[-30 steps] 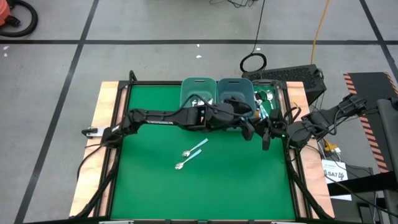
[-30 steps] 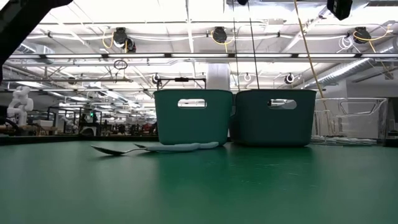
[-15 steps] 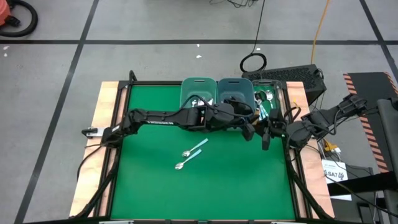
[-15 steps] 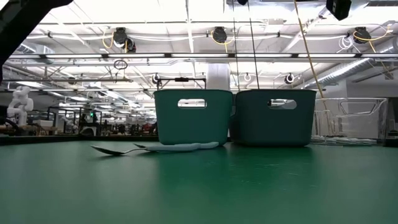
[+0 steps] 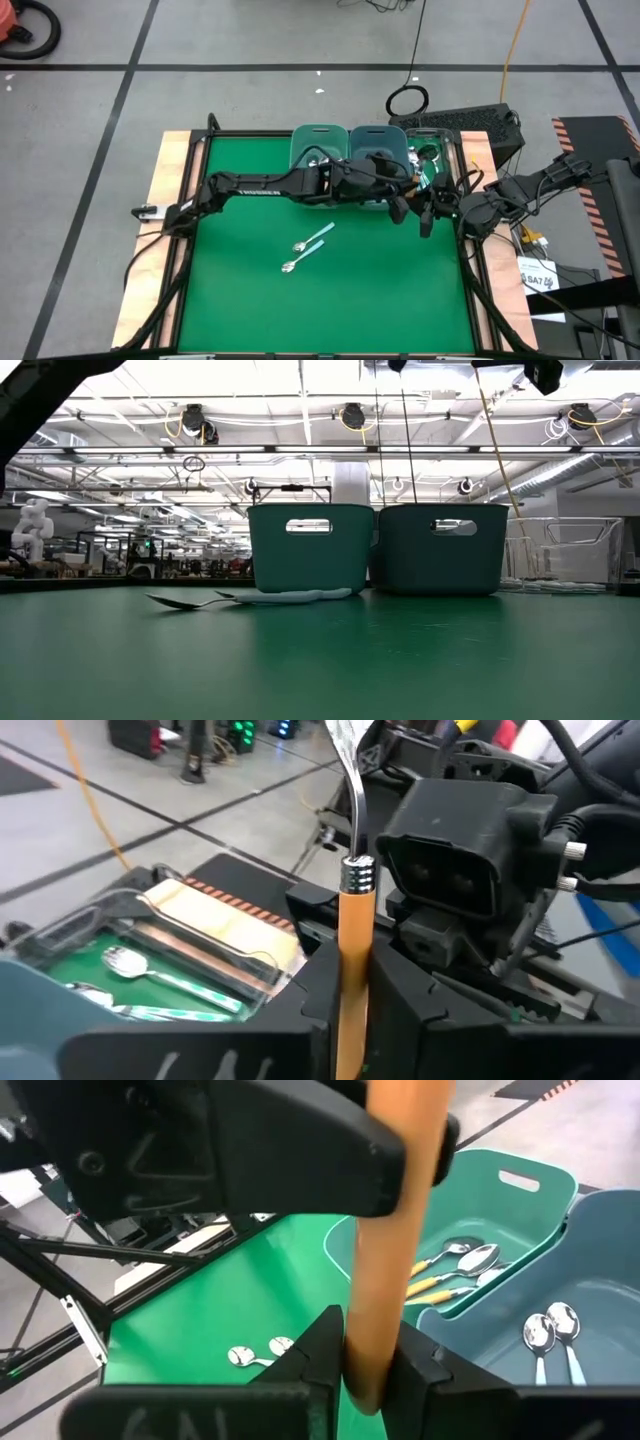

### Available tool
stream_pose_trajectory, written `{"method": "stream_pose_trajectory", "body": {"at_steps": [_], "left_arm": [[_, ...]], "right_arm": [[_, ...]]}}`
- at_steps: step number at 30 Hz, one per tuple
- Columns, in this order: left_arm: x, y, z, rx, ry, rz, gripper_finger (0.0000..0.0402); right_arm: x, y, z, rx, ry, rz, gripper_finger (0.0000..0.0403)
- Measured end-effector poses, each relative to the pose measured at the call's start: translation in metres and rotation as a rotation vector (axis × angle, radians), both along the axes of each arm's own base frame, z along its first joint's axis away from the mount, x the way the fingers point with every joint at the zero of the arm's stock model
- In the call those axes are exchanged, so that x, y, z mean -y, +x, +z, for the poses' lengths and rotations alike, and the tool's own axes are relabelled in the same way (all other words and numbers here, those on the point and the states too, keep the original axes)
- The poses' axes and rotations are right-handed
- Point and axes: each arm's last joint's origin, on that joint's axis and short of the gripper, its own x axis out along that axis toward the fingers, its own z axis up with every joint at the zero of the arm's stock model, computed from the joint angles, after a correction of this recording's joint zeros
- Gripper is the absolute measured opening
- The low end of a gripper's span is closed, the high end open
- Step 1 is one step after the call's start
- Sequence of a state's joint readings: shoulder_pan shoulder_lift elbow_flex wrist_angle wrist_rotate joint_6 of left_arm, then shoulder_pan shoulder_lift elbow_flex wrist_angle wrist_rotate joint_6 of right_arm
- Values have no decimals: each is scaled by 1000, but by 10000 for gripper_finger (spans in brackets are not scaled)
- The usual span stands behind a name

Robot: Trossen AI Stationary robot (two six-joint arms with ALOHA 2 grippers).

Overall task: Sort silverware by color (type)
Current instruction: Put the yellow spoon into the green bin

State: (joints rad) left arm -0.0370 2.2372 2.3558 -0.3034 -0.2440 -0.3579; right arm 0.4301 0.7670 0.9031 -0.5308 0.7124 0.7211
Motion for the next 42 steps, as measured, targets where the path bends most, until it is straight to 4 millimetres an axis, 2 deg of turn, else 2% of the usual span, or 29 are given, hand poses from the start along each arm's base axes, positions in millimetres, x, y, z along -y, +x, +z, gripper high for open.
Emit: {"method": "stream_pose_trajectory", "body": {"at_steps": [12,22,30,38,42], "left_arm": [[-23,1,1,24,-182,-128,33],[-36,-2,7,56,-249,-130,32],[-59,-20,33,119,-291,-101,32],[-102,-47,60,170,-343,-55,32],[-119,-60,64,124,-343,-19,32]], "right_arm": [[0,0,0,22,55,-13,97],[4,-10,1,23,107,-32,161],[4,-15,-2,-23,135,26,193],[1,-15,-3,-48,200,115,193],[0,-15,-3,-53,253,145,192]]}}
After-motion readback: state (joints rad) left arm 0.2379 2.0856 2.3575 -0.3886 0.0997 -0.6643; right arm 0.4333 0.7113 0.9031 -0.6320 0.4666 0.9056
